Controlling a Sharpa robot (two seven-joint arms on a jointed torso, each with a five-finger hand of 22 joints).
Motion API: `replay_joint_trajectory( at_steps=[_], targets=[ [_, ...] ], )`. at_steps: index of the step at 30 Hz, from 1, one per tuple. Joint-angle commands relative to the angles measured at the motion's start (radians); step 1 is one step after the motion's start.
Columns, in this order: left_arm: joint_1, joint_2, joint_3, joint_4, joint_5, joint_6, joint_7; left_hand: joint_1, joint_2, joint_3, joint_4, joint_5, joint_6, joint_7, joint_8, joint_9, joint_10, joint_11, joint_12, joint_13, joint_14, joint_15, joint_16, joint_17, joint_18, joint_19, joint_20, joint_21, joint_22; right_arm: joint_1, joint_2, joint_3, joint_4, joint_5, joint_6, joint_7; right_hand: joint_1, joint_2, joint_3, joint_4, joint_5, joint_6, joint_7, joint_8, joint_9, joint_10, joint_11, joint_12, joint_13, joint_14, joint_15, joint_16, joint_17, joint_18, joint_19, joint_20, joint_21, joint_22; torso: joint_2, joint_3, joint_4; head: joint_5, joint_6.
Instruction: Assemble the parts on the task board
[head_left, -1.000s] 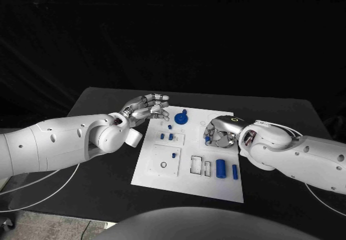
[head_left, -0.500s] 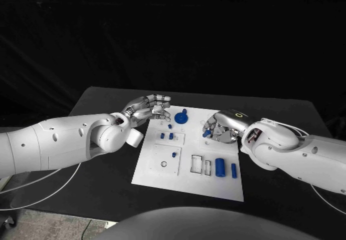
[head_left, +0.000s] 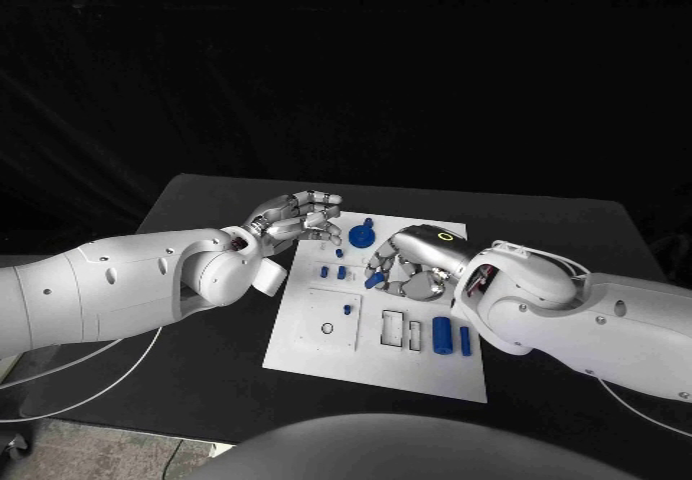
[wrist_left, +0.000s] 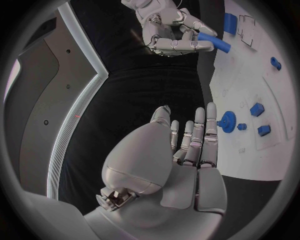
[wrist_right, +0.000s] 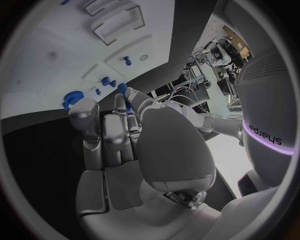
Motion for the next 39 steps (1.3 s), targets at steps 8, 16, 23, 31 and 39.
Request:
replay_joint_trajectory(
  at_steps=[8, 16, 23, 31, 39],
  targets=[
    [-0.002, 0.001, 0.001, 0.002, -0.003, 0.025, 0.004, 0.0, 0.012, 0.006, 0.004, 0.006, 0.007, 0.012, -0.008, -0.004, 0.004, 0.004, 0.007, -0.003, -0.01, 0.0, 0.005, -0.002, -0.01, -0.005, -0.003, -0.006, 0.002, -0.061, 0.146, 0.001, -0.078, -0.059, 0.051, 0.017, 0.002, 0.0, -0.008, -0.004, 0.011, 0.013, -0.003, 0.029, 0.076, 0.014, -0.001, -0.016, -0.006, 0.02, -0.004, 0.028, 0.038, -0.016, 0.016, -0.006, 0.045, 0.113, 0.003, -0.0018, 0.0022, 0.002, 0.0],
    [-0.002, 0.001, 0.001, 0.004, -0.003, 0.028, 0.006, 0.001, 0.013, 0.007, 0.005, 0.007, 0.008, 0.012, -0.01, -0.006, 0.003, 0.004, 0.007, -0.005, -0.011, 0.0, 0.005, -0.002, -0.011, -0.006, -0.003, -0.007, 0.003, -0.097, 0.237, 0.001, -0.16, -0.108, 0.097, 0.011, 0.004, -0.001, -0.008, -0.007, 0.014, 0.012, -0.002, 0.029, 0.079, 0.018, -0.001, -0.021, -0.008, 0.025, -0.004, 0.034, 0.047, -0.018, 0.02, -0.006, 0.055, 0.115, 0.003, -0.0016, 0.0049, 0.007, 0.0],
    [-0.002, 0.001, 0.001, 0.003, -0.003, 0.029, 0.006, 0.001, 0.015, 0.009, 0.005, 0.008, 0.008, 0.011, -0.012, -0.008, 0.003, 0.004, 0.006, -0.006, -0.011, 0.001, 0.006, -0.003, -0.011, -0.006, -0.003, -0.007, 0.003, -0.105, 0.262, 0.001, -0.181, -0.141, 0.119, 0.003, 0.007, -0.003, -0.008, -0.011, 0.018, 0.013, -0.002, 0.028, 0.081, 0.023, -0.002, -0.025, -0.009, 0.028, -0.005, 0.039, 0.054, -0.019, 0.023, -0.007, 0.063, 0.117, 0.002, -0.002, 0.0038, 0.007, 0.0],
    [-0.004, 0.003, 0.001, 0.001, -0.003, 0.033, 0.006, 0.002, 0.016, 0.01, 0.006, 0.01, 0.008, 0.011, -0.014, -0.01, 0.002, 0.005, 0.006, -0.008, -0.012, 0.001, 0.006, -0.003, -0.011, -0.007, -0.003, -0.008, 0.004, -0.107, 0.269, 0.001, -0.187, -0.161, 0.163, -0.017, 0.008, -0.004, -0.008, -0.012, 0.018, 0.013, -0.002, 0.028, 0.082, 0.025, -0.002, -0.026, -0.009, 0.028, -0.005, 0.04, 0.055, -0.019, 0.023, -0.007, 0.064, 0.117, 0.002, -0.0015, 0.0033, 0.008, 0.0],
    [-0.006, 0.008, 0.001, -0.001, -0.003, 0.036, 0.003, 0.002, 0.016, 0.01, 0.006, 0.01, 0.008, 0.011, -0.014, -0.01, 0.002, 0.005, 0.006, -0.008, -0.012, 0.001, 0.006, -0.003, -0.011, -0.007, -0.003, -0.008, 0.004, -0.107, 0.268, 0.001, -0.188, -0.158, 0.176, -0.013, 0.009, -0.003, -0.007, -0.013, 0.021, 0.012, -0.002, 0.027, 0.083, 0.025, -0.002, -0.028, -0.01, 0.027, -0.005, 0.037, 0.049, -0.018, 0.022, -0.007, 0.058, 0.116, 0.004, -0.0014, 0.0043, 0.007, 0.0]
  ],
)
